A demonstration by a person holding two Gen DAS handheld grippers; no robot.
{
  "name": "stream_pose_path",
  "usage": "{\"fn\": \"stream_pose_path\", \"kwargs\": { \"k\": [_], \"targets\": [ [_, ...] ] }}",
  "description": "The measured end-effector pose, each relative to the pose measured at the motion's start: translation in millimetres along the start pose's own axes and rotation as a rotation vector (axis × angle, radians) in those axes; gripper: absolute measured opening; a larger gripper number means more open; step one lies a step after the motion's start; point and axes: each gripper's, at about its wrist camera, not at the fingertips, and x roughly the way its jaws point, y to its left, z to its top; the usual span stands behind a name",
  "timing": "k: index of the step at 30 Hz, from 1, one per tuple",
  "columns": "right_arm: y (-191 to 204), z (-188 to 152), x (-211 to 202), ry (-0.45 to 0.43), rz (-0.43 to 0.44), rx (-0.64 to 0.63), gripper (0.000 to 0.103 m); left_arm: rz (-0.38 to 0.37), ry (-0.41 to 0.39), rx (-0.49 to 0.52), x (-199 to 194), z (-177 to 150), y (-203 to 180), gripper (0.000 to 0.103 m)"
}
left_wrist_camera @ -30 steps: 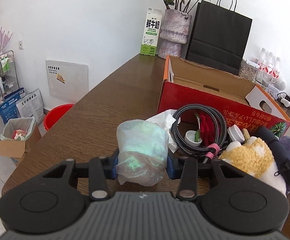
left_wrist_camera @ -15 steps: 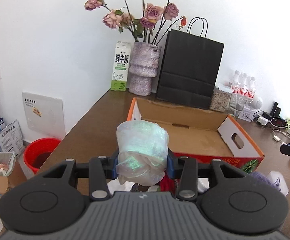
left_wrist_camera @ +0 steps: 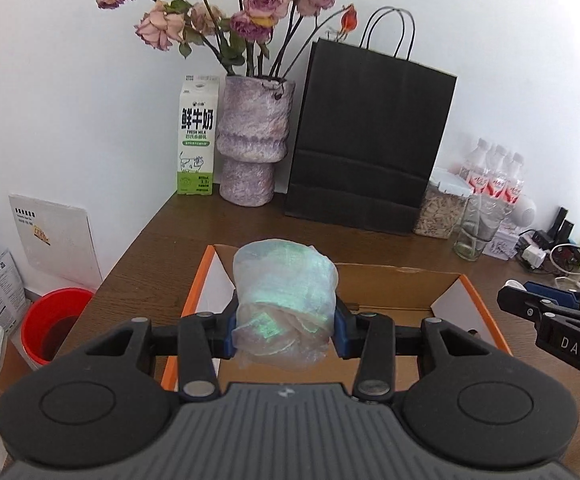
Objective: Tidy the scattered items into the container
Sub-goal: 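Carry the diaper and cap into the cardboard box and open both grippers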
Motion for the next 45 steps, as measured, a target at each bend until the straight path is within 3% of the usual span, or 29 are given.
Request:
{"fn": "stream_pose_path", "kwargs": {
  "k": [7, 12, 19, 28, 29, 31, 33, 38, 45],
  "targets": [
    [13.1, -0.2, 49.1, 0.152, -0.002, -0.069, 0.027, 0.086, 0.194, -0.007, 71.0, -1.9, 6.1, 0.043],
    [28.7, -5.6, 70.9, 0.220, -0.009, -0.125, 0.027, 0.095, 0.279, 0.011, 92.9, -16.6, 5.7, 0.043],
    [38.8, -20.5, 93.3, 0.311, 0.002, -0.163, 0.027, 0.102, 0.311, 0.055, 103.2, -23.9, 2.1, 0.043],
    [40.5, -27.8, 105.2, 0.355, 0.011, -0.168, 0.027, 0.097, 0.308, 0.083, 110.3, -25.5, 1.0, 0.046],
    [40.5, -28.4, 105.8, 0.360, 0.013, -0.167, 0.031, 0.098, 0.302, 0.089, 109.9, -25.3, 1.0, 0.047],
    [39.5, -29.1, 106.1, 0.367, 0.013, -0.163, 0.055, 0.098, 0.290, 0.099, 108.4, -24.6, 1.4, 0.053],
    [38.3, -28.8, 102.8, 0.352, 0.027, -0.163, 0.080, 0.097, 0.278, 0.109, 105.3, -23.3, 1.9, 0.067],
    [33.2, -23.8, 94.3, 0.330, 0.053, -0.129, 0.096, 0.089, 0.206, 0.149, 93.0, -19.1, -0.1, 0.103],
    [34.3, -22.4, 85.6, 0.329, 0.049, -0.124, 0.103, 0.077, 0.171, 0.152, 82.7, -19.9, -3.4, 0.103]
  ]
}}
